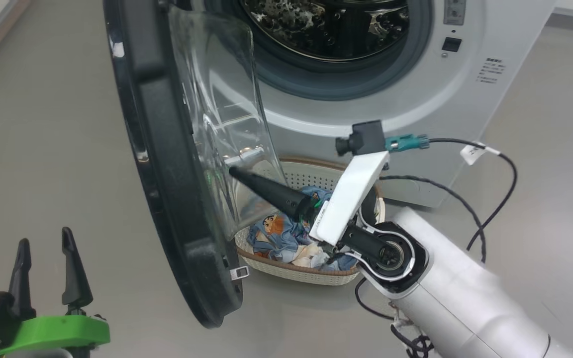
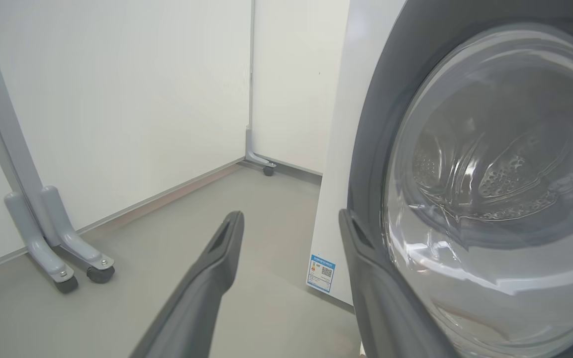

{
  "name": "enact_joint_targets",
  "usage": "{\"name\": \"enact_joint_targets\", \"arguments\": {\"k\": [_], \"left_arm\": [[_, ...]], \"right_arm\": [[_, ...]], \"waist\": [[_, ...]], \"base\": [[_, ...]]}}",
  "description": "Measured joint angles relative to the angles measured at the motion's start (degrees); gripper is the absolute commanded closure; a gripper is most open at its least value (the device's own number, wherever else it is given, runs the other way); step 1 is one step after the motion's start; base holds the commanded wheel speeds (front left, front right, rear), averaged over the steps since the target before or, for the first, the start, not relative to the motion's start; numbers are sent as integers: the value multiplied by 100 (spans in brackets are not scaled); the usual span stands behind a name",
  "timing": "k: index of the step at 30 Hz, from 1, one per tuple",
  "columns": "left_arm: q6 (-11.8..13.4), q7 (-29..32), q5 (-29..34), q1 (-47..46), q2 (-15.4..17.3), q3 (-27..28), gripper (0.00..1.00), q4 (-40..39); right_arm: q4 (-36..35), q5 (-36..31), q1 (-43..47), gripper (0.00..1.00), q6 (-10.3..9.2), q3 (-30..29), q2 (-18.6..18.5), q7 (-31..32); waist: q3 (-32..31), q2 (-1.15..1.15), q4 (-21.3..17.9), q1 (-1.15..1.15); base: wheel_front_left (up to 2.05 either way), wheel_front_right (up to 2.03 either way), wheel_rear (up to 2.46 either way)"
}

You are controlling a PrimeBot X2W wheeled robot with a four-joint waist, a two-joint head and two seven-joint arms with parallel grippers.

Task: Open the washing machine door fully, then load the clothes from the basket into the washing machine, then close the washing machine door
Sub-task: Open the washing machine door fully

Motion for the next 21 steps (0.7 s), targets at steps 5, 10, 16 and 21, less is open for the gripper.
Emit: {"name": "enact_joint_targets", "arguments": {"k": [5, 10, 16, 21], "left_arm": [[31, 0, 114, 130, -1, 372, 0, -49], [31, 0, 204, 377, -1, 647, 0, -82], [30, 1, 323, 661, 0, 859, 0, -98], [30, 0, 337, 873, 0, 928, 0, -97]], "right_arm": [[-326, -1890, -219, 0, 1, -182, -396, -1199], [-263, -2993, -61, 0, 1, -46, -1152, -2139], [154, -4162, 350, 0, 1, -145, -1807, -3377], [416, -4589, 860, 0, -271, -545, -2048, -3560]], "waist": [[-144, 0, -348, 0], [-299, 0, -667, 0], [-499, 0, -1062, 0], [-681, 0, -1360, 0]], "base": [[0, 0, 0], [0, 0, 0], [0, 0, 0], [0, 0, 0]]}}
